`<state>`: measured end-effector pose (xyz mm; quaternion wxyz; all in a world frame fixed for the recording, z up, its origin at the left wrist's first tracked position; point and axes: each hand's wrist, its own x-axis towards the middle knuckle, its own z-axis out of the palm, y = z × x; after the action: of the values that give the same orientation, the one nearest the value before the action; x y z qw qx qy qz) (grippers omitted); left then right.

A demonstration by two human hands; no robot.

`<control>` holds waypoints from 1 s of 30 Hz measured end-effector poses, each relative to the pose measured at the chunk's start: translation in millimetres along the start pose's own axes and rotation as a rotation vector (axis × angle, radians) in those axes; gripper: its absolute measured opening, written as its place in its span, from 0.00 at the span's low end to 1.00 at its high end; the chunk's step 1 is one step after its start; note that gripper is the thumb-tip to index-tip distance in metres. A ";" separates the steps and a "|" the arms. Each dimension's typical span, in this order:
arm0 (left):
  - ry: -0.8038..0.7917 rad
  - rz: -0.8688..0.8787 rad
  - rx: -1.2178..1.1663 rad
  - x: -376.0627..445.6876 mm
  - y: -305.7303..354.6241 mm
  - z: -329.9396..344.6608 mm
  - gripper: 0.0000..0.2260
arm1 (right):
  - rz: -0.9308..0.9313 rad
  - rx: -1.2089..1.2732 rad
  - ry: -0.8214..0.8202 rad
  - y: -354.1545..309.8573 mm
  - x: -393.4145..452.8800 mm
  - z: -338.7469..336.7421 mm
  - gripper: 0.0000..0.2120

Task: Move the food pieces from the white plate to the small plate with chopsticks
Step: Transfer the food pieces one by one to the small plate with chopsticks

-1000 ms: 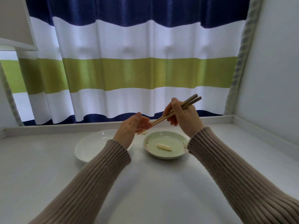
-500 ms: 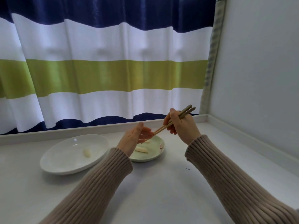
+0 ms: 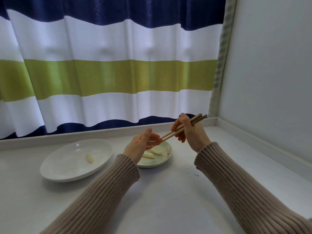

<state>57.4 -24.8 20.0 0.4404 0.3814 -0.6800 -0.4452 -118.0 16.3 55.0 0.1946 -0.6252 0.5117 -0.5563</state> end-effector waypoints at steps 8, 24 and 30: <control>0.037 0.047 -0.012 -5.7 6.2 -26.6 0.23 | -0.078 0.098 0.007 -14.6 1.4 13.6 0.28; 0.289 0.093 0.085 -49.6 -1.9 -127.6 0.24 | -0.073 0.267 -0.127 -34.7 2.9 122.4 0.26; 0.491 0.072 0.017 -62.8 -20.0 -165.5 0.23 | -0.052 0.322 -0.115 -37.0 -0.3 159.6 0.26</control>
<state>235.5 -18.5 20.6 0.6048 0.4574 -0.5695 -0.3174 40.5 -20.7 36.3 0.3068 -0.6298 0.3878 -0.5991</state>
